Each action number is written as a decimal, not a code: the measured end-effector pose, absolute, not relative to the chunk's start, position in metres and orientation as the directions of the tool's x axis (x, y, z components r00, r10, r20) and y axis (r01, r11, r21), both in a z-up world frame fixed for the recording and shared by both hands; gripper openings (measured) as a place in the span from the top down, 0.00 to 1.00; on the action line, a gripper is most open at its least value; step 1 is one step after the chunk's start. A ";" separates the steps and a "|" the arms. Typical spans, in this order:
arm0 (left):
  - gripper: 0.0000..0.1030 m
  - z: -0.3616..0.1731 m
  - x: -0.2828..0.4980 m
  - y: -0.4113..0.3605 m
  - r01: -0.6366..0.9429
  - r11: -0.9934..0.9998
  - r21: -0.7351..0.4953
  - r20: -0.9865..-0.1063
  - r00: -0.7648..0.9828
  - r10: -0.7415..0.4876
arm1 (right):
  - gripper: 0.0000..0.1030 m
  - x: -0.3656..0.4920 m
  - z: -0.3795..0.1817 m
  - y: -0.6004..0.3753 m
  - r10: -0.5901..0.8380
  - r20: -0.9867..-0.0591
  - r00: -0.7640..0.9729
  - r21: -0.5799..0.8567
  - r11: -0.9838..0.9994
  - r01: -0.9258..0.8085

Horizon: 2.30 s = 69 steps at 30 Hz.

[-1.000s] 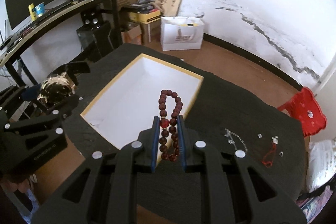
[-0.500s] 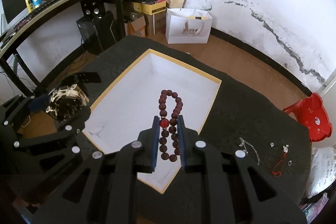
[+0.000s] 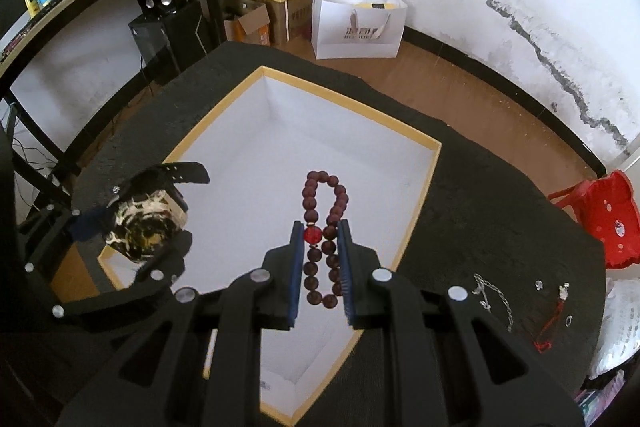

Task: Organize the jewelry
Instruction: 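Carry the watch with the left tool and bracelet with the right tool into the box, then open both tools to drop the watch and bracelet inside the box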

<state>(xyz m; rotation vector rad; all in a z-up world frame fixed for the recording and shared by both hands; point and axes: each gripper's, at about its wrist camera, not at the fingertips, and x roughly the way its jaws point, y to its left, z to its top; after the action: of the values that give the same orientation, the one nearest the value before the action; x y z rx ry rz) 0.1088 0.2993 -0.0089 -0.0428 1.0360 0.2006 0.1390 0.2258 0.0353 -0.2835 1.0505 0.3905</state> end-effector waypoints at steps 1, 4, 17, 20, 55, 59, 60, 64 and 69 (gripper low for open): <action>0.40 -0.013 0.112 0.300 -0.186 0.981 0.059 -0.861 0.488 0.144 | 0.84 0.144 0.031 0.227 0.175 -0.884 0.434 -0.040 0.896 -0.442; 0.40 -0.024 0.122 0.301 -0.189 0.981 0.054 -0.869 0.475 0.140 | 0.84 0.156 0.020 0.229 0.173 -0.890 0.422 -0.036 0.896 -0.443; 0.40 -0.065 0.150 0.307 -0.197 0.979 0.053 -0.896 0.423 0.133 | 0.84 0.188 -0.024 0.231 0.156 -0.916 0.369 -0.022 0.900 -0.434; 0.40 -0.070 0.154 0.309 -0.204 0.978 0.048 -0.900 0.416 0.131 | 0.84 0.191 -0.029 0.230 0.155 -0.919 0.362 -0.021 0.899 -0.437; 0.38 -0.082 0.163 0.304 -0.194 0.977 0.084 -0.923 0.355 0.150 | 0.83 0.206 -0.044 0.235 0.135 -0.934 0.330 -0.021 0.904 -0.427; 0.37 -0.084 0.164 0.304 -0.199 0.976 0.087 -0.925 0.347 0.153 | 0.83 0.209 -0.051 0.237 0.128 -0.939 0.318 -0.021 0.904 -0.426; 0.37 -0.085 0.165 0.304 -0.202 0.975 0.088 -0.926 0.344 0.155 | 0.83 0.209 -0.053 0.237 0.128 -0.941 0.314 -0.019 0.904 -0.427; 0.24 -0.079 0.167 0.304 -0.208 0.973 0.101 -0.913 0.370 0.174 | 0.83 0.212 -0.052 0.237 0.136 -0.938 0.318 -0.012 0.907 -0.420; 0.17 -0.072 0.167 0.306 -0.216 0.972 0.090 -0.906 0.388 0.170 | 0.70 0.211 -0.044 0.234 0.158 -0.934 0.321 0.009 0.907 -0.421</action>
<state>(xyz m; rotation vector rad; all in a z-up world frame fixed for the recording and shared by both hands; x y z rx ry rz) 0.1669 0.3065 -0.0720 -0.0454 1.1460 0.2454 0.2114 0.2336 -0.0443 -0.2540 1.1867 0.3854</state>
